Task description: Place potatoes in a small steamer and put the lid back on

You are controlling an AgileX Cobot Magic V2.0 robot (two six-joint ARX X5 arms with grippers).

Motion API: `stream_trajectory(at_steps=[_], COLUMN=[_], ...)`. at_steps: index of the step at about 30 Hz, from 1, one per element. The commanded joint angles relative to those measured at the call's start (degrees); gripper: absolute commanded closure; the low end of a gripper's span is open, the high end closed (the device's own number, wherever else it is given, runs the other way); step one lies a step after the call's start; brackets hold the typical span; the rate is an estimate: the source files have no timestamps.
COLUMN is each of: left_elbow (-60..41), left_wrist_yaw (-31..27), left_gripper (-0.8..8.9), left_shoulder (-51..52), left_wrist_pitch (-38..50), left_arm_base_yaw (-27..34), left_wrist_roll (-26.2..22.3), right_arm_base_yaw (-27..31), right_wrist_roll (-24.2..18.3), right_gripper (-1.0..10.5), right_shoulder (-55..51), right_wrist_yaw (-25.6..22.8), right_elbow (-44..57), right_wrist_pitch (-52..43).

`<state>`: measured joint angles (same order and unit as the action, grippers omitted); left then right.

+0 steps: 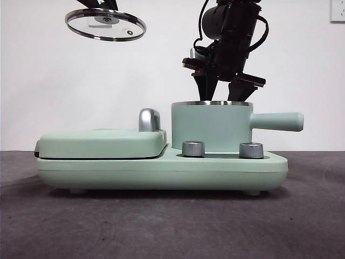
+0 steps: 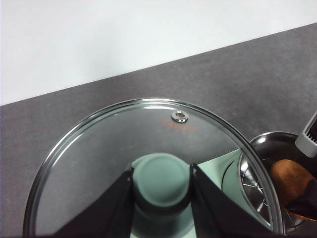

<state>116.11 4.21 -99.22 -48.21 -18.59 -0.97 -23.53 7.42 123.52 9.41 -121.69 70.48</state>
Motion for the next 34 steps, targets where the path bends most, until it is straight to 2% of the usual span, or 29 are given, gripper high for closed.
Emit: stream_trajectory(at_steps=[1,10,14,19,28,34], left_elbow=[1.6,1.6,1.5,1.4,0.2,-1.6], left_wrist_yaw=[0.0,0.0,0.0,0.0,0.0,0.0], left_gripper=[7.98,7.98,7.98,7.98,7.98,7.98], left_shoulder=[0.3,0.3,0.3,0.3,0.3,0.2], left_wrist_pitch=[1.5,1.5,1.5,1.5,1.5,1.3], left_arm_base_yaw=[-0.1,-0.1,-0.2,-0.2,-1.3,-2.4], left_wrist_roll=[-1.0,-0.9,-0.9,-0.9,-0.9,-0.9], right_arm_base_yaw=[-0.2,-0.3,0.6,1.6,2.4,-0.5], right_wrist_roll=[-0.5,-0.2,1.9,1.9,-0.3,-0.5], right_gripper=[8.4,5.9,4.3,4.2,4.3,4.3], right_shoulder=[1.2,1.2,0.7,-2.7,-16.0,-28.8], right_wrist_yaw=[0.2,0.3,5.2,5.5,4.9,-3.8], right_elbow=[-1.6,-1.6,-2.5,-2.6,-2.6,0.4], right_wrist_pitch=[-0.1,-0.1,-0.9,1.1,6.6,10.5])
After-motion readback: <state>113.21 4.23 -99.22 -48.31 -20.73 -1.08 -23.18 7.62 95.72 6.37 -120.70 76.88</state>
